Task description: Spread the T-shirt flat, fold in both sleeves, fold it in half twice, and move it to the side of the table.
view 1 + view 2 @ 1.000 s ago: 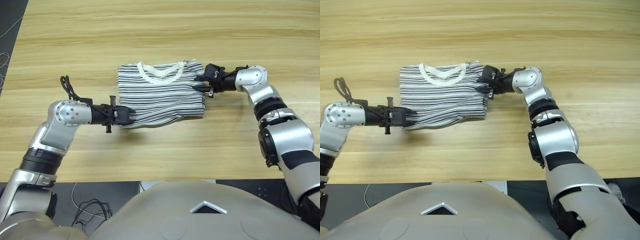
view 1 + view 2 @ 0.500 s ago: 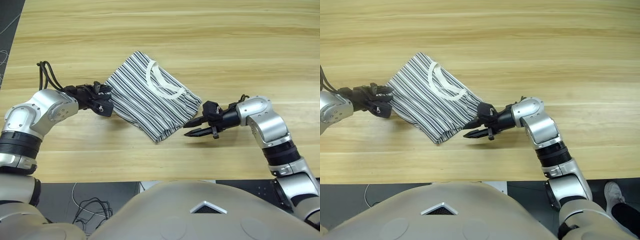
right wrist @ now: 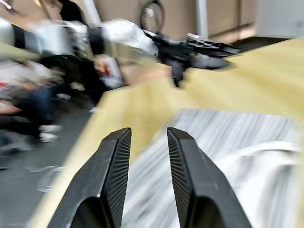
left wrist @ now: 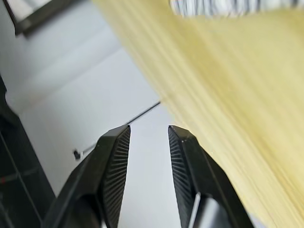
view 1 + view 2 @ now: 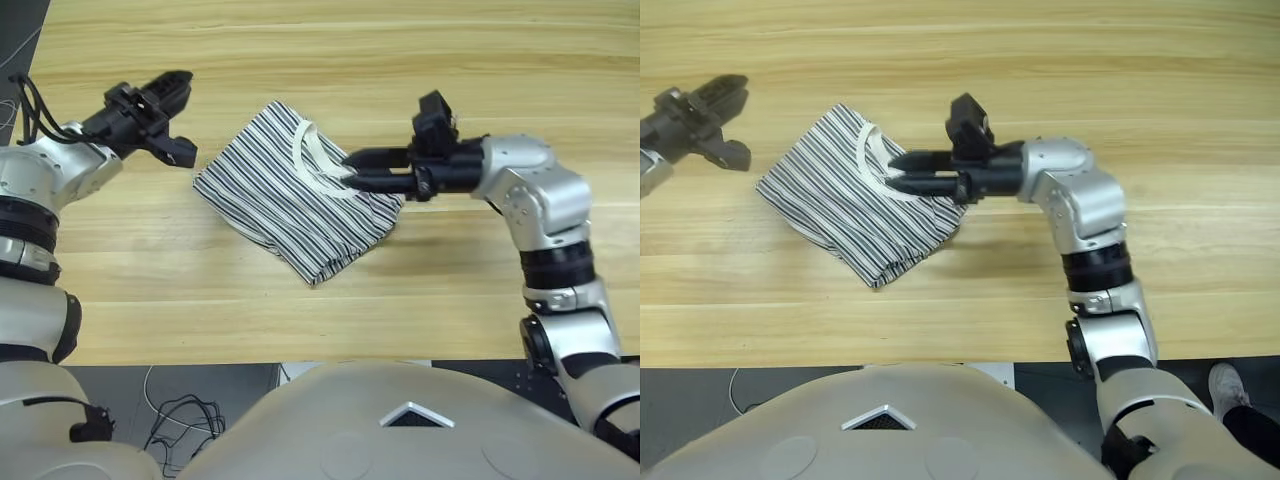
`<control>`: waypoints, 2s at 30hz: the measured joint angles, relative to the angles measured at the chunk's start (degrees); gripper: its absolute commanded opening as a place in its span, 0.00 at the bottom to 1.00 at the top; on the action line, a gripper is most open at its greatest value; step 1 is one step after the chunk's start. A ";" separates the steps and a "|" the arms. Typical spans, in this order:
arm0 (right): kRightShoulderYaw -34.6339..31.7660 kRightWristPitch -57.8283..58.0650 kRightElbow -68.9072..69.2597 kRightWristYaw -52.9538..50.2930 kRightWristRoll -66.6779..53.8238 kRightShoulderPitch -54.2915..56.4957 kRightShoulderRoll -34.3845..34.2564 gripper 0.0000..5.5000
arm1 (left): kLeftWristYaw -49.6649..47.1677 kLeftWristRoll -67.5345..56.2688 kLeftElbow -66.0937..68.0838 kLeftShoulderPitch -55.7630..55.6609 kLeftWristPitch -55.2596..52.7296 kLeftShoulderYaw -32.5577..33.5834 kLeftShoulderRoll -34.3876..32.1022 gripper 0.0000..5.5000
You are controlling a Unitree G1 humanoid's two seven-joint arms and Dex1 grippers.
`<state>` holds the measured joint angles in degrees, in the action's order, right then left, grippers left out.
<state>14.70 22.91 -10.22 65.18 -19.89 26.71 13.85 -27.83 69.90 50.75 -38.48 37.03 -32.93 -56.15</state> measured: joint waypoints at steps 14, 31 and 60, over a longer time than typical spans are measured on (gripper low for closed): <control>13.19 -39.17 -61.66 -28.62 31.91 21.90 -18.50 0.25 | -0.81 -3.14 8.83 -2.24 0.45 -2.91 5.35 0.27; 5.16 -1.88 -15.08 -23.22 20.63 0.66 -8.16 0.25 | 0.36 -11.24 3.27 1.99 0.62 -0.78 5.53 0.27; 21.22 -13.23 -0.44 -28.99 23.32 9.20 4.33 0.25 | 12.33 -20.10 -3.78 3.45 1.69 3.91 4.60 0.27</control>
<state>35.92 9.68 -10.66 36.18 3.43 35.91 18.18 -15.50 49.80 46.97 -35.03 38.72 -29.02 -51.55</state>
